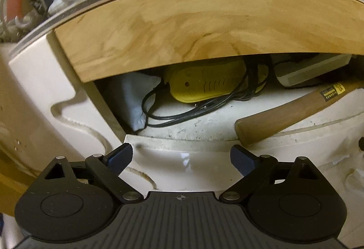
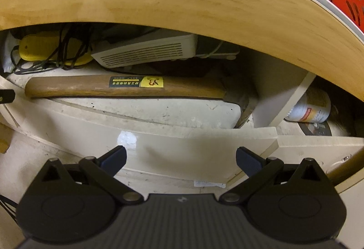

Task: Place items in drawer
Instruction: 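Reach both grippers down to the front edge of the white drawer, then close both grippers on the drawer's front edge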

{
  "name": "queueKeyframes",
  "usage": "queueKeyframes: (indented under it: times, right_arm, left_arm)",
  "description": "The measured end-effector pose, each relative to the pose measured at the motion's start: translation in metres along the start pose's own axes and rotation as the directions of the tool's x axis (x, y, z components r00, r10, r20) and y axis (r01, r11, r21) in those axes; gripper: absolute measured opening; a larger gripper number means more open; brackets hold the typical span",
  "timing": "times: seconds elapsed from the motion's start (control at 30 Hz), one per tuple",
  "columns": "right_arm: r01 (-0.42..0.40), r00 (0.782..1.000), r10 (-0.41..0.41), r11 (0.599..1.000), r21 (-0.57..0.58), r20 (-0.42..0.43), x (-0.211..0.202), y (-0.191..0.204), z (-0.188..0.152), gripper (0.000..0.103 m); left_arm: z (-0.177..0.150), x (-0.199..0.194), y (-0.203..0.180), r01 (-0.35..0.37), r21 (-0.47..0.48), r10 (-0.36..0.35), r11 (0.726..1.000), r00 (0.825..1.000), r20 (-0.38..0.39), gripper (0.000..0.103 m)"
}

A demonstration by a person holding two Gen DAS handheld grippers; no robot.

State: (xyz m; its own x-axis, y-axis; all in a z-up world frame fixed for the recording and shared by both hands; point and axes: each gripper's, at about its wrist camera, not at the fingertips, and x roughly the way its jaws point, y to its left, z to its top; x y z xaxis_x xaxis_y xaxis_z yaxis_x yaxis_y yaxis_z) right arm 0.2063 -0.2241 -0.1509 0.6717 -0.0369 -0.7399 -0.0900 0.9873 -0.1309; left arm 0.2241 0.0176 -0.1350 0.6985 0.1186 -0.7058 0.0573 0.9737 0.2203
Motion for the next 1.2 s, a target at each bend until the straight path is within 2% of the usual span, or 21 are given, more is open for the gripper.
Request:
queueKeyframes:
  times: [0.07, 0.17, 0.23, 0.37, 0.5, 0.67, 0.83, 1.1, 1.2]
  right_arm:
    - [0.000, 1.000, 0.000, 1.000, -0.025, 0.004, 0.001, 0.001, 0.001, 0.103]
    - [0.005, 1.000, -0.004, 0.997, -0.081, 0.011, 0.002, 0.002, 0.002, 0.103]
    - [0.011, 1.000, -0.008, 0.991, -0.130, 0.019, 0.002, 0.006, 0.002, 0.103]
    - [0.016, 0.999, -0.007, 0.967, -0.254, 0.034, 0.003, 0.012, 0.002, 0.103]
    - [0.028, 0.999, -0.011, 0.917, -0.397, 0.045, 0.005, 0.019, 0.000, 0.103]
    - [0.060, 0.998, -0.030, 0.826, -0.561, 0.062, 0.009, 0.027, -0.005, 0.103]
    - [0.095, 0.995, -0.052, 0.696, -0.711, 0.082, 0.014, 0.035, -0.018, 0.103]
    - [0.146, 0.989, -0.111, 0.543, -0.827, 0.102, 0.024, 0.038, -0.031, 0.103]
    - [0.150, 0.986, -0.134, 0.492, -0.857, 0.096, 0.028, 0.037, -0.032, 0.102]
  left_arm:
    - [-0.001, 0.000, -0.005, 0.000, 0.052, 0.000, 0.999, 1.000, 0.012, 0.095]
    - [-0.004, -0.001, -0.016, -0.016, 0.185, 0.010, 0.983, 0.999, 0.032, 0.095]
    - [-0.008, 0.000, -0.024, -0.029, 0.282, 0.017, 0.959, 0.999, 0.045, 0.096]
    - [-0.014, 0.002, -0.030, -0.046, 0.400, 0.024, 0.915, 0.998, 0.060, 0.096]
    - [-0.020, 0.008, -0.032, -0.063, 0.492, 0.035, 0.868, 0.997, 0.067, 0.096]
    - [-0.031, 0.013, -0.036, -0.062, 0.602, 0.030, 0.796, 0.998, 0.064, 0.096]
    - [-0.041, 0.017, -0.041, -0.098, 0.697, 0.045, 0.710, 0.995, 0.095, 0.096]
    - [-0.060, 0.031, -0.039, -0.155, 0.808, 0.097, 0.568, 0.988, 0.122, 0.096]
    - [-0.062, 0.032, -0.042, -0.169, 0.831, 0.108, 0.531, 0.985, 0.131, 0.096]
